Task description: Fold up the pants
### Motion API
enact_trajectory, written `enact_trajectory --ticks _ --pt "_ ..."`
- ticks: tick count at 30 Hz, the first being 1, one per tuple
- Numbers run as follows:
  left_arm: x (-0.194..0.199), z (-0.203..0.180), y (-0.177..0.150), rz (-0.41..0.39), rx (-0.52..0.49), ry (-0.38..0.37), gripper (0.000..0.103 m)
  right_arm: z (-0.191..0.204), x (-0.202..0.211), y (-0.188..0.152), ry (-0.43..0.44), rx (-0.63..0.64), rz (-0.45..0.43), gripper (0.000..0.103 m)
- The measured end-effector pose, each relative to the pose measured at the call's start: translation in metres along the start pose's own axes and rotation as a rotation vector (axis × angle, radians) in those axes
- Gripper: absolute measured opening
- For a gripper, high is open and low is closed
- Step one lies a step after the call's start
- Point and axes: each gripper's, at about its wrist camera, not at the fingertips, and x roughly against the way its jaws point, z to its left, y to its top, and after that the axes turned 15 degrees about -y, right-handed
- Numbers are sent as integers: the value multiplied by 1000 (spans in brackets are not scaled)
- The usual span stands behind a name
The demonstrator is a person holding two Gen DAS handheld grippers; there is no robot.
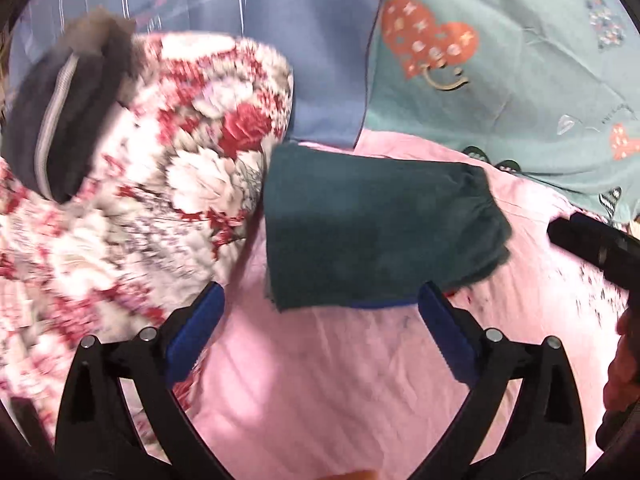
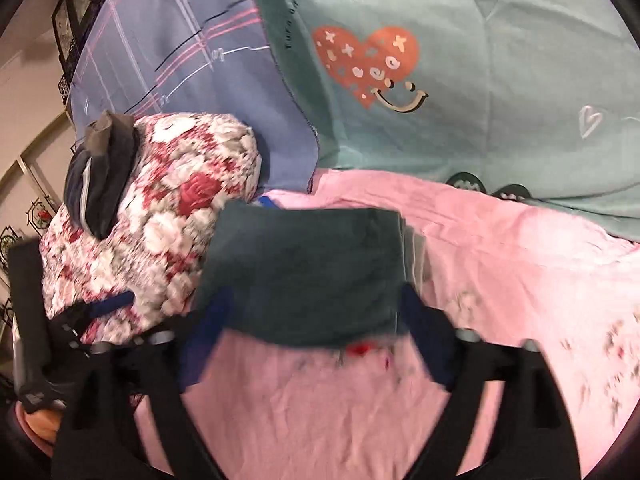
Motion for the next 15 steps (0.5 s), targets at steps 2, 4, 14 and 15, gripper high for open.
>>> enact_trajectory --ticks 2,4,14,15 --pt "19 -5 -7 7 -5 9 101 4 17 -12 -48 28 3 100" --pt "38 -10 -18 28 -10 16 101 9 32 -24 -98 53 16 102" --pt "80 -30 -44 17 -34 57 101 12 77 -69 -133 58 84 102" --pt "83 -32 -45 16 -43 56 101 12 79 -71 -130 56 81 102"
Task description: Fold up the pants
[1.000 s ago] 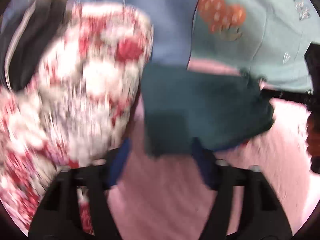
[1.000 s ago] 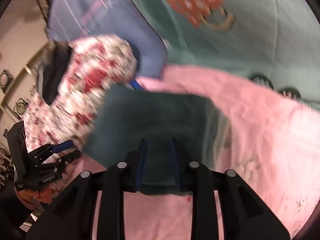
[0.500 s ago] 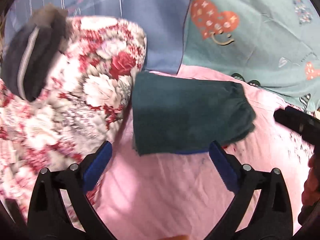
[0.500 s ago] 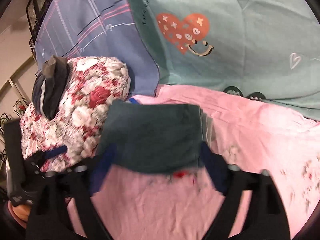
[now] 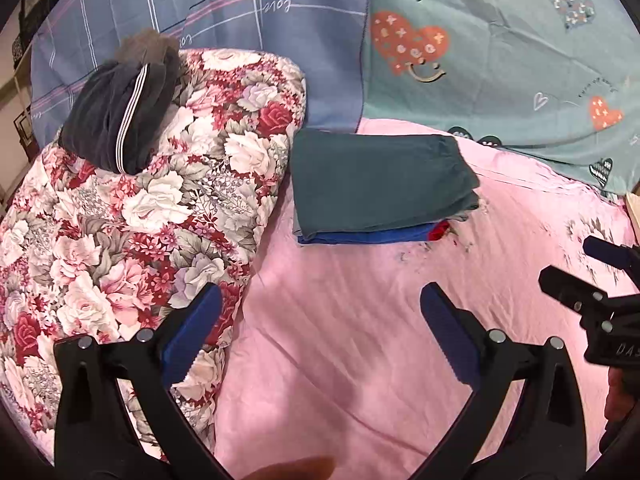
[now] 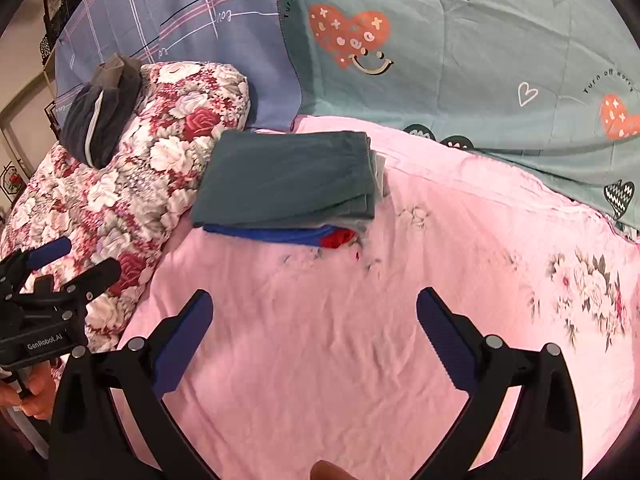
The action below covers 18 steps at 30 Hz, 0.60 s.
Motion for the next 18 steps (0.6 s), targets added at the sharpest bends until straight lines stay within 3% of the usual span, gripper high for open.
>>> enact_trajectory --ticks 18 --pt "20 -24 -7 0 -63 -15 101 -7 24 -19 -16 -4 -11 102"
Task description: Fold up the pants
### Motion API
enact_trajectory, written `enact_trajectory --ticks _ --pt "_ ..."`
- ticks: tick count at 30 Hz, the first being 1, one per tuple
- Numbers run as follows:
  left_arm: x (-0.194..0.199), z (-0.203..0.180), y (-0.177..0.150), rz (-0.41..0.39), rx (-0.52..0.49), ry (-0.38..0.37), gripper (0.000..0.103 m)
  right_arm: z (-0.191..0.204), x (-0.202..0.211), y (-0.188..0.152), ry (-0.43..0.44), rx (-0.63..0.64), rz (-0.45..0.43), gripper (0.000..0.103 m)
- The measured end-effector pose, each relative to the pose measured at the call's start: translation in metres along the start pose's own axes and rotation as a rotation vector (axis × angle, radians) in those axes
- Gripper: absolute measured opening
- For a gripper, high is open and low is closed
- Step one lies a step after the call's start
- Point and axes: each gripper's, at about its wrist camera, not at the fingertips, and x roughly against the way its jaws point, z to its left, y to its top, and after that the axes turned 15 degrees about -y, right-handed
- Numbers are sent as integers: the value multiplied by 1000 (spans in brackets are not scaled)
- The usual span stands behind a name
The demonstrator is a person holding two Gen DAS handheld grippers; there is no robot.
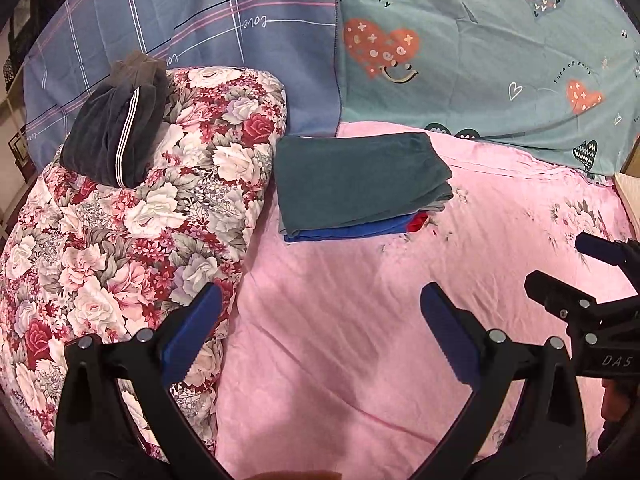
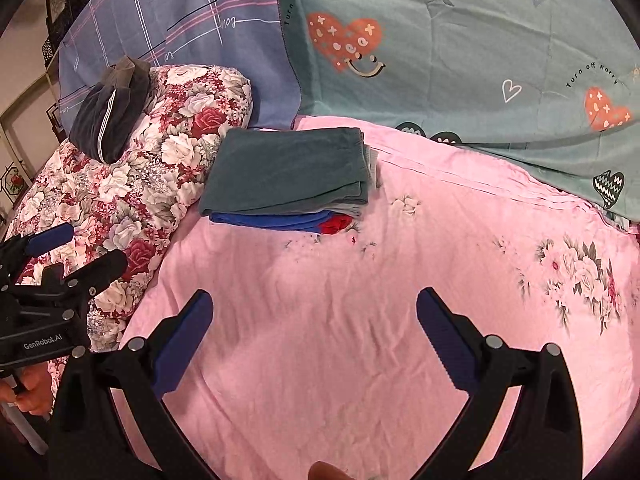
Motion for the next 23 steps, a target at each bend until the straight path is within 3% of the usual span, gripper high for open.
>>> enact_trajectory --ticks 23 --pt "-4 -2 0 12 9 -7 101 0 -5 0 -8 -1 16 102"
